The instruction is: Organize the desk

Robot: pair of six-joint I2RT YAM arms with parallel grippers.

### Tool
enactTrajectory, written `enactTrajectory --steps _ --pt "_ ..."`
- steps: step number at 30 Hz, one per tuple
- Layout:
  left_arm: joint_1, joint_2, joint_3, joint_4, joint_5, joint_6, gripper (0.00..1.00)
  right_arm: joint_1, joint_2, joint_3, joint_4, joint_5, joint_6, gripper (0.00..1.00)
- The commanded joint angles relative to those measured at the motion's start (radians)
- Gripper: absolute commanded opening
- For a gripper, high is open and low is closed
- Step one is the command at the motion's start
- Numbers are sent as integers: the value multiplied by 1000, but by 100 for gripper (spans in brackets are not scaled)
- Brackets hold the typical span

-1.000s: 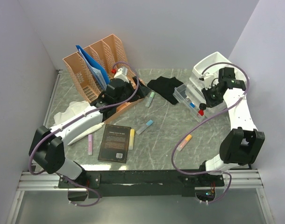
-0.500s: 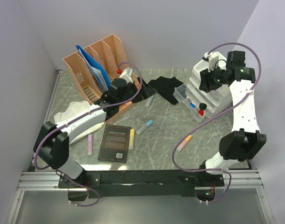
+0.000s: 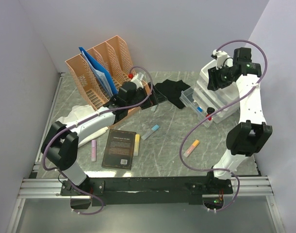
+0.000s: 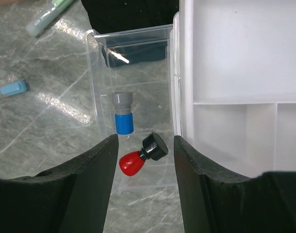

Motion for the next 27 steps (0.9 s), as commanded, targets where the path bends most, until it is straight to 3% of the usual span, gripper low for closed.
enactTrajectory --steps 1,27 --pt "-16 19 57 37 41 2 99 -7 14 56 -15 16 0 57" --pt "-88 191 181 4 138 28 99 -8 121 61 28 142 -17 57"
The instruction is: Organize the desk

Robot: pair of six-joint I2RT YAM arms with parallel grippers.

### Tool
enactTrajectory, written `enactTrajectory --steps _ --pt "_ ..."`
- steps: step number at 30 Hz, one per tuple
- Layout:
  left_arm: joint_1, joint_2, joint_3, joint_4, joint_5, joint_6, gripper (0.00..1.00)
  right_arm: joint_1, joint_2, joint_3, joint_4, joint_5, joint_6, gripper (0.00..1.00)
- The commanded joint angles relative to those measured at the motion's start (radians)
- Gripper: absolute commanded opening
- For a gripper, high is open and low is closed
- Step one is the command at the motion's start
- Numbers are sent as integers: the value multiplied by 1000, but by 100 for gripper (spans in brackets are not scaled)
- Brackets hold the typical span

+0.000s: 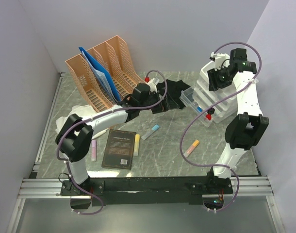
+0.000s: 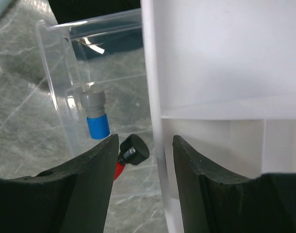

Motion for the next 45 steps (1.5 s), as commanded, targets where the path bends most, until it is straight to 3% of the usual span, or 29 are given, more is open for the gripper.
enactTrajectory --steps 1,3,5,6,10,13,14,16,17,20,34,45 --pt "-9 22 54 16 42 19 100 -7 22 30 24 39 -17 56" --pt "-15 43 63 16 46 16 100 -8 37 25 16 39 -24 53" --pt "-23 62 80 16 54 16 100 -8 44 22 -4 24 -35 42" --pt "-26 80 85 16 58 13 100 -8 47 20 -13 13 -38 31" --pt "-43 145 128 4 81 10 95 -5 28 -6 -24 -25 -37 12" --pt "-55 209 172 -16 101 1 81 -5 21 -7 -36 -60 -29 0" --pt "-57 226 195 -19 117 0 68 -5 18 -6 -39 -71 -25 0" --pt "-61 276 218 -28 138 -14 54 -7 10 2 -51 -93 -12 0" --pt "-64 293 243 -37 152 -17 38 -5 8 11 -56 -117 -9 0" --pt "-72 344 290 -68 158 -17 27 -7 4 33 -93 -172 -9 0" --pt "-75 543 605 -76 180 -39 33 58 -108 -110 -191 -395 -12 0" --pt "-74 620 712 -31 141 -76 38 142 -156 -207 -159 -423 21 0"
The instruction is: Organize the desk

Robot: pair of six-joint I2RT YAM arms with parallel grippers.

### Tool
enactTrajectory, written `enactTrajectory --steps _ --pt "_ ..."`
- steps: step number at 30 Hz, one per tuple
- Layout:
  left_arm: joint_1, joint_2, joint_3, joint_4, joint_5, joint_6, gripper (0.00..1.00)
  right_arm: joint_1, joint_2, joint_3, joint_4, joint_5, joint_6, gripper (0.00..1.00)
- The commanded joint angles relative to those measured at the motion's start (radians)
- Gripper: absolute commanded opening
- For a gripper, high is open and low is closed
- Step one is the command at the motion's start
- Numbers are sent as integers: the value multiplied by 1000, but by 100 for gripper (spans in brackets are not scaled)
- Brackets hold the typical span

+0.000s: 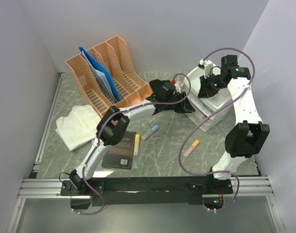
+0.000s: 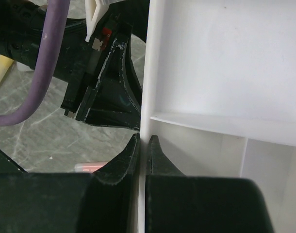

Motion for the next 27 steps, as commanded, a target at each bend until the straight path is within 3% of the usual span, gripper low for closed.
enactTrajectory --steps 1,9,17,20,27 --pt "-2 4 65 56 -20 -12 39 44 -26 -27 -117 -194 86 0" --pt "15 -47 -21 149 -52 -25 48 47 -25 1 -125 -191 86 0" --pt "30 -42 -27 243 -20 -83 50 39 -28 10 -114 -168 102 0" --pt "35 -90 -85 257 -11 -43 50 21 -18 36 -111 -144 106 0" --pt "70 -281 -382 298 -24 55 53 -23 29 152 -143 -118 90 0"
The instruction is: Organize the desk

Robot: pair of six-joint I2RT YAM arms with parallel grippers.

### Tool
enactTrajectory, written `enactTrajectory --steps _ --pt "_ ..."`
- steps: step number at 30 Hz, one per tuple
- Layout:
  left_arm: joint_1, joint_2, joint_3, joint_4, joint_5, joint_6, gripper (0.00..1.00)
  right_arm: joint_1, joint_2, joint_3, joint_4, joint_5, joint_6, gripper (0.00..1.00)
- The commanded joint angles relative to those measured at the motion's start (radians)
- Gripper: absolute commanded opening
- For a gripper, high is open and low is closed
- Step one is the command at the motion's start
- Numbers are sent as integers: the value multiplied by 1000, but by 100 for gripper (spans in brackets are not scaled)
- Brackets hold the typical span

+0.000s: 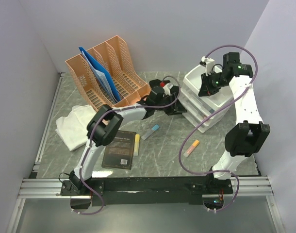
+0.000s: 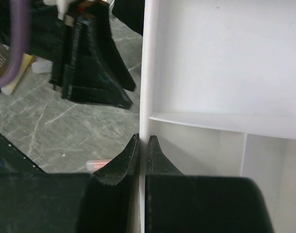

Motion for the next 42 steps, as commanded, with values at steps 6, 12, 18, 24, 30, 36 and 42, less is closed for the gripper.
enactTrajectory --steps 6,12,18,24,30,36,42 --pt "41 -247 -217 115 -26 92 66 -47 35 136 -119 -108 41 0" --pt "35 -192 -200 171 28 9 71 -71 15 130 -125 -126 34 0" --pt "12 -128 -206 316 65 -126 72 -91 11 121 -122 -229 69 0" --pt "-5 -62 -182 441 17 -244 79 -94 32 118 -105 -295 109 0" --pt "-13 -23 -142 430 -41 -260 94 -126 43 173 -96 -298 136 0" --pt "-20 6 -162 491 -81 -303 94 -155 46 170 -95 -373 155 0" --pt "-34 36 -106 507 -130 -309 95 -155 40 139 -93 -445 178 0"
